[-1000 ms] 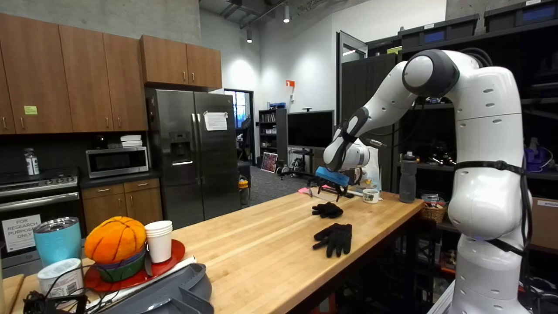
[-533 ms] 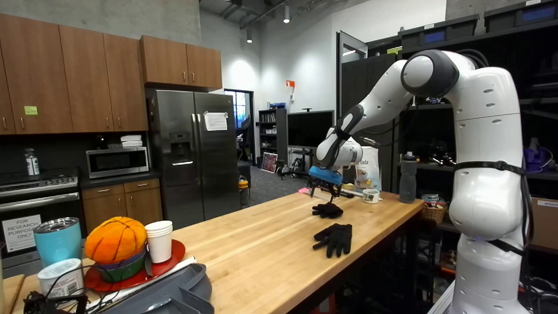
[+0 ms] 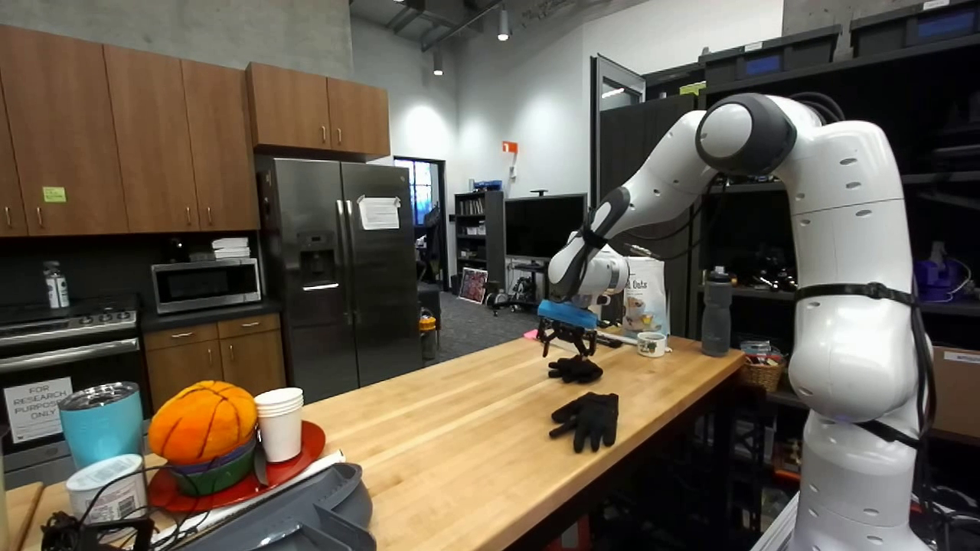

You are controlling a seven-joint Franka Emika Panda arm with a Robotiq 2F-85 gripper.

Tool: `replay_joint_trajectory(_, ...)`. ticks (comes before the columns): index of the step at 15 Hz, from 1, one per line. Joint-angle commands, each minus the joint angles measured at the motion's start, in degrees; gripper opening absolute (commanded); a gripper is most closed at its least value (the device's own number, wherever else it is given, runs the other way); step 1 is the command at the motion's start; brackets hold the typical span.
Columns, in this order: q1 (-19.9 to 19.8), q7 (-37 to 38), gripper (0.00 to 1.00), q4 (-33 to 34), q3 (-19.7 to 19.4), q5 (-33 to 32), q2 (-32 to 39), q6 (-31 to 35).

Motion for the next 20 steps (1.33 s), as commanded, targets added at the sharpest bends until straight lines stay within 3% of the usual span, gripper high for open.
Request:
replay_joint_trajectory(1,-0.74,-5.98,1.0,1.0,1.11,3.6,1.03,-1.79)
replay_joint_trajectory(7,-1.76,-31.07,1.0,1.22,3.41,10.9,0.42,-8.06)
replay_joint_trajectory(11,-2.63,-40.87,1.0,2.94,2.16,7.36,-0.34,-19.15)
replay_joint_trajectory(13,-3.12,-41.72,1.0,4.86,0.86,2.73,-0.63,-28.12)
replay_joint_trajectory(16,-2.98,-37.6,1.0,6.56,-1.16,-6.26,-2.34,-36.02)
replay_joint_trajectory(20,-1.63,-25.23,1.0,6.01,-1.76,-19.51,-6.51,-35.67)
